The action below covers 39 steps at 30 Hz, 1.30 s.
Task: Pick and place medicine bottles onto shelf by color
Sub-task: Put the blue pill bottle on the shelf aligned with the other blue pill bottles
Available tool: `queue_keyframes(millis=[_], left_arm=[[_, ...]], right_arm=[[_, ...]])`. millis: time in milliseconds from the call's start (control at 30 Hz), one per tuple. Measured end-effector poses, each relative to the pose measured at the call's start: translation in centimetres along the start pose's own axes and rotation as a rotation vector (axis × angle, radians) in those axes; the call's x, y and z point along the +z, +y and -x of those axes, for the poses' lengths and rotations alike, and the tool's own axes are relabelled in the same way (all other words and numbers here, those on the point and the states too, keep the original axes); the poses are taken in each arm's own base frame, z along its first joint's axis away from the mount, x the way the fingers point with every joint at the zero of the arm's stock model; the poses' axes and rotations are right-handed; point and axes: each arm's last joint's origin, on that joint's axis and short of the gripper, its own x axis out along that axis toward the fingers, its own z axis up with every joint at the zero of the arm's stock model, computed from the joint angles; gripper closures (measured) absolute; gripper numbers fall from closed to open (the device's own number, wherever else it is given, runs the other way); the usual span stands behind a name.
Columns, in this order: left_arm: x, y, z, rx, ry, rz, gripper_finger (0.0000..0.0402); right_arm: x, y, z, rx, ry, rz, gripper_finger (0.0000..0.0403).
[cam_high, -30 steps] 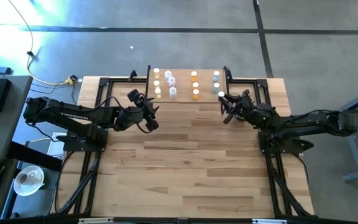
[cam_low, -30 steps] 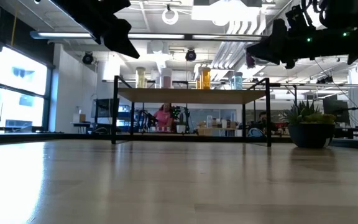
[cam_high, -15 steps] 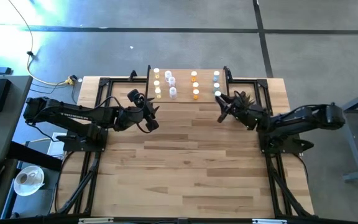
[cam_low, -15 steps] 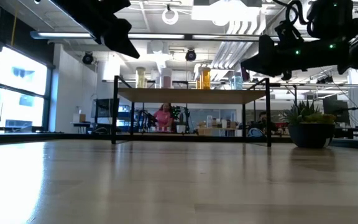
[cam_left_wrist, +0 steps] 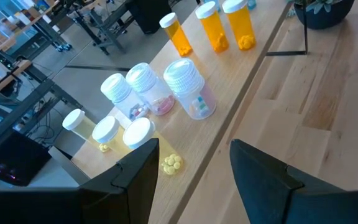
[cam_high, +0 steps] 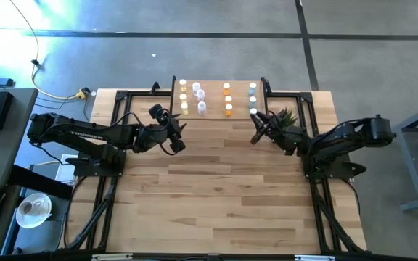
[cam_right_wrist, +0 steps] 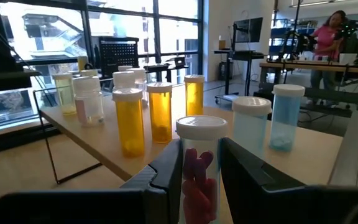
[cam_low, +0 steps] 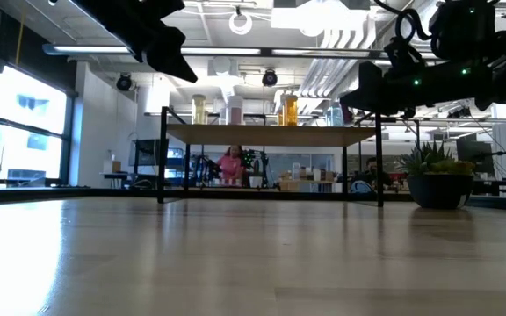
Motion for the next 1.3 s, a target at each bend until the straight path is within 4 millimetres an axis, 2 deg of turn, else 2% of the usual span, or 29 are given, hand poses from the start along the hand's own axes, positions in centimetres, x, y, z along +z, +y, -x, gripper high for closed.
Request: queue_keyframes(millis=[233, 400, 567, 900, 1300], left_arm=[[0.0, 0.0, 0.0, 0.0, 0.0, 0.0, 0.0213], [0.0, 0.0, 0.0, 0.001, 0.0, 0.0, 0.0213], [0.0, 0.0, 0.0, 0.001, 0.0, 0.0, 0.0213], [0.0, 0.0, 0.0, 0.001, 0.001, -0.001, 0.0213], [0.0, 0.0, 0.0, 0.001, 0.001, -0.001, 0.0213]], right_arm=[[-0.1, 0.1, -0.4, -0.063, -0.011, 0.015, 0.0322], [-0.2, 1.2, -1.9, -0.067, 0.001, 0.035, 0.0322], [-0.5, 2.3, -3.1, -0.15, 0.033, 0.079, 0.0322], [-0.3, 3.7, -1.9, -0.263, 0.047, 0.112, 0.0322], [-0.4, 3.8, -1.7, -0.288, 0.05, 0.1, 0.0322]])
